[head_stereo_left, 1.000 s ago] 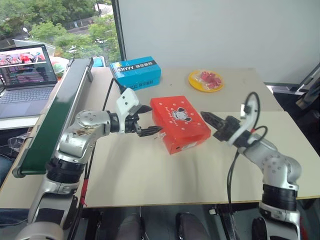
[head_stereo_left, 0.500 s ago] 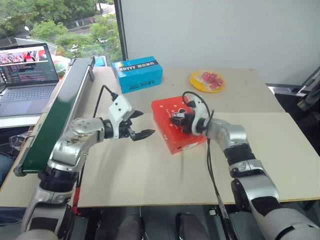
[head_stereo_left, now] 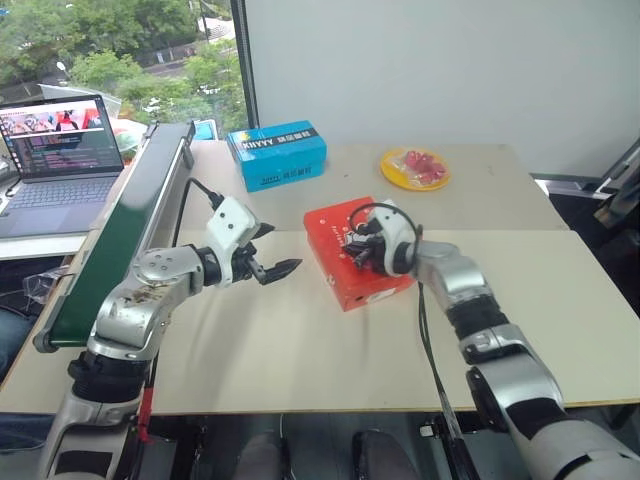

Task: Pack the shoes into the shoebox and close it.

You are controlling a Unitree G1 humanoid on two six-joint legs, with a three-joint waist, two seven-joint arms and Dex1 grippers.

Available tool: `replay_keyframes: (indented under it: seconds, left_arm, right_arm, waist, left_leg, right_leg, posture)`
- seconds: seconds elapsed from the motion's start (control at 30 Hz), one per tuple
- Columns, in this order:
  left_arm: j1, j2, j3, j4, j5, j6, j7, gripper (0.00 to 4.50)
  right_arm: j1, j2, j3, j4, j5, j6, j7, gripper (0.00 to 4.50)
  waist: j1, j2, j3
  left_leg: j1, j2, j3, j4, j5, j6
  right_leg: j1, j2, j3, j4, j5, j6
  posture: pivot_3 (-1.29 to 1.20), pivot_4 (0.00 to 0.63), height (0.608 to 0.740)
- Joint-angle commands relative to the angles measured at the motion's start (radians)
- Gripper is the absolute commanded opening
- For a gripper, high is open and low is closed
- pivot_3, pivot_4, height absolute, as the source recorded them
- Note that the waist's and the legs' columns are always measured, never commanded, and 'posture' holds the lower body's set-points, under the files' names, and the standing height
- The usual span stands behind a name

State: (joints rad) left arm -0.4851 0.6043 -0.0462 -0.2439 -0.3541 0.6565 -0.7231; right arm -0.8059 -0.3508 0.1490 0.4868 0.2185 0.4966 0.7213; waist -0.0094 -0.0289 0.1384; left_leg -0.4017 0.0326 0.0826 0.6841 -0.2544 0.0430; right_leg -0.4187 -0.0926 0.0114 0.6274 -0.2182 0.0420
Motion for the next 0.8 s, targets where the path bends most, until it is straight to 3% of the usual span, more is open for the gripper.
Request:
replay_keyframes:
  seconds: [0.03,0.43,0.6,0.8]
  left_arm:
    - [-0.017,-0.043,0.029,0.005,0.019,-0.059,0.053,4.5]
    - [0.011,-0.098,0.04,0.005,0.045,-0.12,0.104,4.5]
    - [0.064,-0.103,0.065,-0.019,0.035,-0.123,0.117,4.5]
    - [0.159,-0.091,0.098,-0.041,0.046,-0.154,0.136,4.5]
  right_arm:
    - [0.055,-0.096,-0.042,-0.253,-0.01,-0.062,0.038,0.05]
    - [0.212,-0.244,-0.143,-0.463,-0.005,-0.05,0.019,0.05]
    - [0.286,-0.269,-0.168,-0.526,0.015,-0.013,0.03,1.45]
    - [0.368,-0.281,-0.205,-0.572,0.023,0.013,0.013,3.53]
  waist:
    - [0.0,0.001,0.001]
    - [-0.005,0.0,0.002]
    - [-0.003,0.0,0.002]
    - [-0.004,0.0,0.002]
  left_leg:
    - [-0.007,-0.001,0.0,0.0,0.001,-0.001]
    - [-0.005,-0.001,0.002,0.001,0.001,-0.001]
    - [-0.006,-0.001,0.002,0.001,0.001,0.0]
    - [-0.005,0.0,0.002,0.001,0.001,0.0]
  right_leg:
    - [-0.007,0.0,0.0,0.002,0.0,0.0]
    - [-0.006,0.001,0.002,-0.003,0.0,0.0]
    - [-0.006,0.001,0.001,-0.003,0.0,0.0]
    - [-0.006,0.001,0.002,-0.003,0.0,0.0]
  posture:
    - [0.0,0.15,0.74]
    - [0.0,0.15,0.74]
    - [0.0,0.15,0.74]
    - [0.0,0.15,0.74]
